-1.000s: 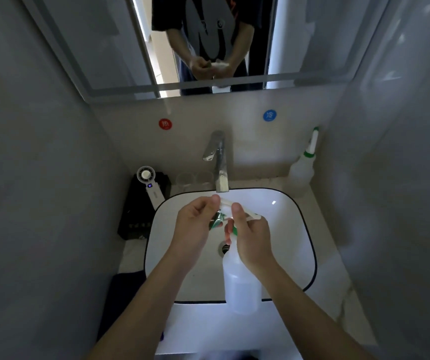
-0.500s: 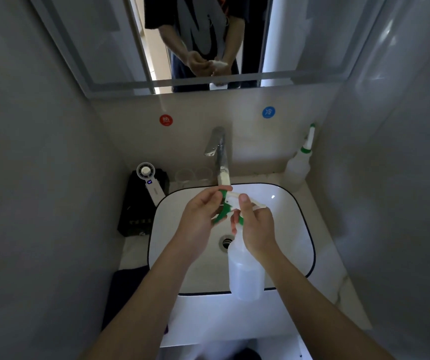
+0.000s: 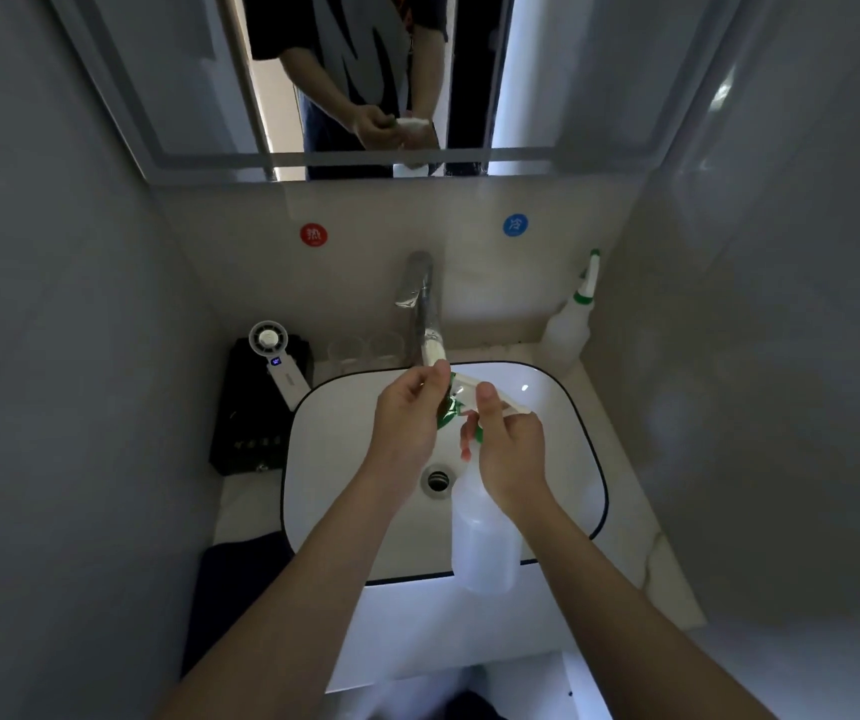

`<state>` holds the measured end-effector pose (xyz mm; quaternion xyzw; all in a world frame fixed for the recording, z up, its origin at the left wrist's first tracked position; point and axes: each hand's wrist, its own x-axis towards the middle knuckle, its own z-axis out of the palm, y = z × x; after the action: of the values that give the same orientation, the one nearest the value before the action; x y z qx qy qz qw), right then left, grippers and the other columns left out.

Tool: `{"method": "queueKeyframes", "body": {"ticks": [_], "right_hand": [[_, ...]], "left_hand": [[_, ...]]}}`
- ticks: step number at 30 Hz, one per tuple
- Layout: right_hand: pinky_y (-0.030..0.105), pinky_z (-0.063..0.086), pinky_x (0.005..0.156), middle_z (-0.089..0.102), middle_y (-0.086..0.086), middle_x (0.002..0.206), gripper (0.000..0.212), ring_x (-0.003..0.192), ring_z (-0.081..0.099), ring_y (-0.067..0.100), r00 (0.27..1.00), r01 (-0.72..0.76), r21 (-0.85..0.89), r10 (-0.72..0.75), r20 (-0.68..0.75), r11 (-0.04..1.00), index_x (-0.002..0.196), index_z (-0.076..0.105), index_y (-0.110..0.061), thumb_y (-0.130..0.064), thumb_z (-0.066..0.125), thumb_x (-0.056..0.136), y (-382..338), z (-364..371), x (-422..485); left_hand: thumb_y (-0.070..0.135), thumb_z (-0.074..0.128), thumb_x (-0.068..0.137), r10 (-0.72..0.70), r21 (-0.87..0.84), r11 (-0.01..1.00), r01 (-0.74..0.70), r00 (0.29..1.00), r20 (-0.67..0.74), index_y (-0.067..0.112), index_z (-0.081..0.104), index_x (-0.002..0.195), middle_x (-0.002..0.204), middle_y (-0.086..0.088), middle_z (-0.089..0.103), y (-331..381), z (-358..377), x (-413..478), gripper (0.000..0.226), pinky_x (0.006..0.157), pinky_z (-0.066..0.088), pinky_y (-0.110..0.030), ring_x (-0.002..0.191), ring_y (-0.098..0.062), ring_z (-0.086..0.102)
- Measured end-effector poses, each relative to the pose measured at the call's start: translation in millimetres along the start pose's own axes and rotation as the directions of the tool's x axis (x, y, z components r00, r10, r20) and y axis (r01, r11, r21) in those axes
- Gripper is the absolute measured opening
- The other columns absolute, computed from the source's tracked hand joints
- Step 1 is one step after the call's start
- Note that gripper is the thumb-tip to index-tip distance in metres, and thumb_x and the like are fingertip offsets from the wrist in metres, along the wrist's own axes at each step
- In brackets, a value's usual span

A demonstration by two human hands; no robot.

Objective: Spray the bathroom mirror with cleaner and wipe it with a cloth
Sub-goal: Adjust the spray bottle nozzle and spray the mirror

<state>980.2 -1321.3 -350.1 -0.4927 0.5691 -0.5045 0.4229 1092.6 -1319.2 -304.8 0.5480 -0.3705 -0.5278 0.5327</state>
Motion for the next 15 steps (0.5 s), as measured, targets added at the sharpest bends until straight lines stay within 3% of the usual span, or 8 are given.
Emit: {"method": "queueKeyframes", "body": {"ticks": [3,5,8,11,15], "right_hand": [[0.013,0.043,0.053,0.061,0.002,0.051,0.058,0.046,0.055,0.005,1.000,0.005,-0.013,-0.005,-0.006,1.000,0.078,0.071,-0.002,-0.044,0.043,0.105,-3,0,-3],[0.011,0.042,0.052,0.061,-0.002,0.050,0.056,0.046,0.055,0.004,1.000,0.006,-0.014,-0.007,-0.010,1.000,0.076,0.071,-0.012,-0.052,0.041,0.101,-6,0,-6],[0.012,0.045,0.053,0.061,-0.004,0.051,0.054,0.048,0.057,0.004,1.000,0.000,-0.023,0.000,-0.020,1.000,0.073,0.067,-0.022,-0.065,0.039,0.089,-11,1,-10],[0.012,0.045,0.055,0.062,-0.002,0.052,0.053,0.049,0.057,0.005,1.000,0.006,-0.029,-0.007,-0.027,1.000,0.070,0.067,-0.023,-0.061,0.039,0.092,-12,2,-12],[0.012,0.042,0.053,0.061,0.000,0.051,0.057,0.047,0.055,0.004,1.000,0.009,-0.034,-0.010,-0.028,0.999,0.075,0.070,-0.009,-0.050,0.042,0.104,-11,6,-14]], "left_hand": [[0.034,0.051,0.105,0.027,-0.009,1.000,-0.027,0.999,-0.019,0.009,0.071,0.098,0.090,-0.013,0.069,-3,3,-1,0.033,0.079,0.054,-0.027,0.082,-0.013,0.063],[0.031,0.045,0.108,0.045,-0.023,0.999,-0.045,0.999,-0.015,0.013,0.070,0.102,0.095,-0.005,0.070,-7,2,-3,0.031,0.073,0.054,-0.016,0.085,-0.007,0.066],[0.022,0.042,0.109,0.052,-0.054,0.997,-0.051,0.998,0.024,0.020,0.069,0.109,0.109,0.001,0.072,-12,-6,-5,0.027,0.079,0.056,-0.020,0.099,-0.014,0.071],[0.017,0.045,0.108,0.097,-0.009,0.995,-0.097,0.995,0.031,0.026,0.070,0.104,0.095,0.019,0.073,-12,-8,-5,0.027,0.075,0.054,-0.015,0.092,-0.004,0.071],[0.021,0.046,0.108,0.137,0.030,0.990,-0.137,0.991,0.006,0.025,0.066,0.103,0.094,0.016,0.072,-13,-11,-4,0.021,0.074,0.054,-0.014,0.091,-0.003,0.070]]}}
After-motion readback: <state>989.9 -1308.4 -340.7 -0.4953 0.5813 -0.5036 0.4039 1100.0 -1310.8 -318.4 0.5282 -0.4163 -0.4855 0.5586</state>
